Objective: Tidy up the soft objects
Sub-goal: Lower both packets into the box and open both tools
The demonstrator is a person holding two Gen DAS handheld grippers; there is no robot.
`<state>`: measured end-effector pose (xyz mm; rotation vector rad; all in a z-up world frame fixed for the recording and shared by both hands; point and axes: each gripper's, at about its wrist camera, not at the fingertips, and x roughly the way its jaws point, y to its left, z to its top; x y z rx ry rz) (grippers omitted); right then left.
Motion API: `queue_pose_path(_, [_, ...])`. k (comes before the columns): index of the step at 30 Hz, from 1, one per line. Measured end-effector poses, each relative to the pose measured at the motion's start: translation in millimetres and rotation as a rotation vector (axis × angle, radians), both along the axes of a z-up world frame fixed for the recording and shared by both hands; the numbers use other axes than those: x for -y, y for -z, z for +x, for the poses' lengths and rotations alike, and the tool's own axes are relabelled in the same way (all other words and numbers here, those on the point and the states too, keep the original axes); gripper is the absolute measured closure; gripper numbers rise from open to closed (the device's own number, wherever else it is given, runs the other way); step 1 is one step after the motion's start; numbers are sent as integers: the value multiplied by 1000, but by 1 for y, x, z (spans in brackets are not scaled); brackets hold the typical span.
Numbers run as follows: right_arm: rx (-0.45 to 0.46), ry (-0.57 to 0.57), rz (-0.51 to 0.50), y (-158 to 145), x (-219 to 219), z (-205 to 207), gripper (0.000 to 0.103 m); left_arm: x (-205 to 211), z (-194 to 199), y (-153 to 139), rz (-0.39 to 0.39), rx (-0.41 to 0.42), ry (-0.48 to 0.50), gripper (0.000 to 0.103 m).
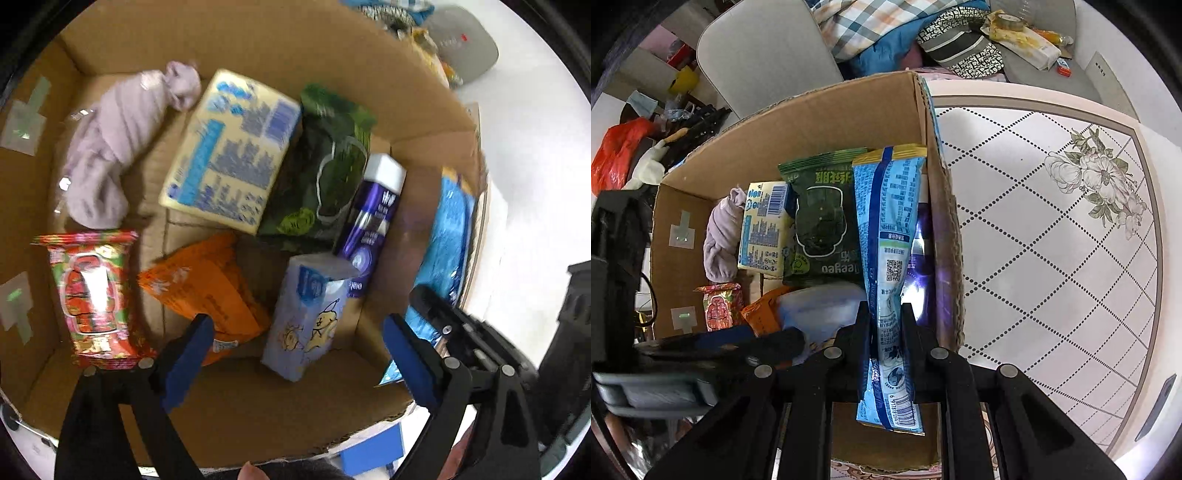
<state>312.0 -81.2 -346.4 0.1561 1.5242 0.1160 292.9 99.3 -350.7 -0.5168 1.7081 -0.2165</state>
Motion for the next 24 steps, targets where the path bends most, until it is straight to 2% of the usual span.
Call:
queue_pose_path(3, [-1, -11, -5, 0, -3, 1, 87, -8, 1, -17, 45, 59, -7, 7])
queue_pose_path(7, [-4, -33, -14, 5, -13, 1, 86, -16, 3, -34, 166, 139, 26, 6])
queue_pose_path(11, [-13, -41, -57, 11, -18, 1, 81, -24, -4, -42, 256, 199, 47, 6])
queue_pose_path(13, [-14, -37, -50, 11, -18, -1, 69, -22, -11, -46, 287, 227, 62, 6])
queue_pose_path(15, [-4, -25, -27, 5, -14, -4, 53, -20, -17, -48, 316, 250, 62, 6])
queue_pose_path(19, [39, -19, -13, -17, -6, -15, 44, -20, -27, -62, 343, 282, 44, 6])
queue_pose_path(22, [87, -18, -25, -39, 1, -28, 33, -13, -33, -76, 368, 320, 32, 6])
queue_pose_path(24, [116, -24, -65, -55, 3, -38, 21, -9, -41, -89, 389, 352, 32, 6])
